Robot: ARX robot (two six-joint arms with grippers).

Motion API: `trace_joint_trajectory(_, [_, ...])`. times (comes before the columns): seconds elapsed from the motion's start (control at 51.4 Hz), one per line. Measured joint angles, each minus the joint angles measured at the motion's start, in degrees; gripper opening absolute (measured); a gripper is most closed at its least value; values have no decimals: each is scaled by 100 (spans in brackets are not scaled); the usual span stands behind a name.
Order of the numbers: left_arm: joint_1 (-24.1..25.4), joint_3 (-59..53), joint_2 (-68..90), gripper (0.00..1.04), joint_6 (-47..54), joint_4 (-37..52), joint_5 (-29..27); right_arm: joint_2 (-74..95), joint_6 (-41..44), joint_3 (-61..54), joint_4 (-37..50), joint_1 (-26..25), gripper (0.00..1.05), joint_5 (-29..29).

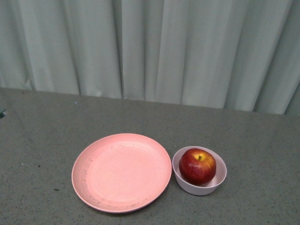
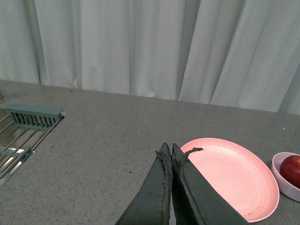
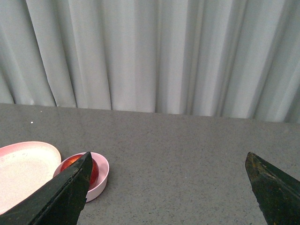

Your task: Move apple from plate to bowl

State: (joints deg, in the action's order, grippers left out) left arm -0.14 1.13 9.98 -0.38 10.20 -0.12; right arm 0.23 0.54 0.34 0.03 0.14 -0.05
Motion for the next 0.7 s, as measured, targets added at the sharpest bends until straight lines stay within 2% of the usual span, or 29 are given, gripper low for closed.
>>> trace_joint_trajectory(0.078, [0,2,-704,4,7,-896,9,0,0,0,0,0,95,0])
trace_joint_trajectory(0.273, [0,2,-966,4,11,-1008,9,0,0,0,0,0,95,0])
trace_joint_trajectory(0.389, [0,2,-968,29,11,-1008,9,0,0,0,0,0,95,0])
trace_joint_trajectory(0.662, [0,2,-970,93,11,-1008,9,0,0,0,0,0,95,0])
trace_joint_trajectory(0.701, [0,2,-970,100,15,-1008,9,0,0,0,0,0,95,0])
